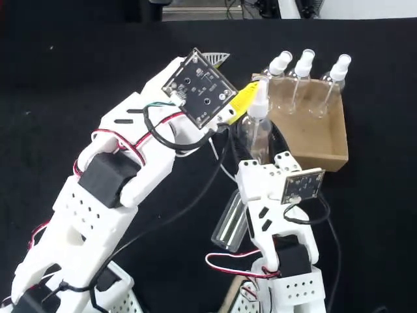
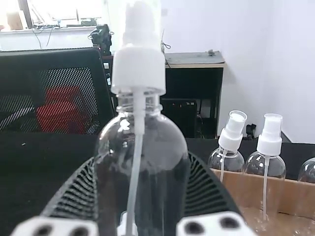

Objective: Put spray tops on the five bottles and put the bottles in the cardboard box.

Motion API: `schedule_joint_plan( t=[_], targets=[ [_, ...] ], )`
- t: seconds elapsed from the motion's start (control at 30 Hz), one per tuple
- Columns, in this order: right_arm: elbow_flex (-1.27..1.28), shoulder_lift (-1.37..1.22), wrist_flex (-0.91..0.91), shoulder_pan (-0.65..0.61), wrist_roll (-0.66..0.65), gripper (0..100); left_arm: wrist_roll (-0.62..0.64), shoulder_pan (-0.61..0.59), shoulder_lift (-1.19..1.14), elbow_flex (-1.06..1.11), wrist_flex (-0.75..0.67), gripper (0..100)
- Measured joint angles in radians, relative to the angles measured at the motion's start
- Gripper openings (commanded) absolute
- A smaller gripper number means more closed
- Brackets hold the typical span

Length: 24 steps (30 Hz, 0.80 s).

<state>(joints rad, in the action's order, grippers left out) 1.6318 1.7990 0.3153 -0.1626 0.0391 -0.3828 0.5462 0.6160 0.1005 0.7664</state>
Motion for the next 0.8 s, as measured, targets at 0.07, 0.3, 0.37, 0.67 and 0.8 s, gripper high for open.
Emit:
schedule_joint_plan(
  t=[0.07,0.3,0.37,0.67,0.8],
  targets=[
    [0.0,0.0,0.0,0.0,0.0,1.1,0.0,0.0,0.003,0.0,-0.005,21],
    [0.0,0.0,0.0,0.0,0.0,1.1,0.0,0.0,-0.003,0.054,-0.201,21],
    [0.0,0.0,0.0,0.0,0.0,1.1,0.0,0.0,-0.034,0.071,-0.23,21],
    [0.014,0.0,0.0,0.0,-0.002,1.1,0.0,0.0,-0.068,0.086,-0.157,21],
    [0.014,0.0,0.0,-0.002,-0.002,1.1,0.002,-0.005,-0.014,0.132,-0.13,21]
  ],
)
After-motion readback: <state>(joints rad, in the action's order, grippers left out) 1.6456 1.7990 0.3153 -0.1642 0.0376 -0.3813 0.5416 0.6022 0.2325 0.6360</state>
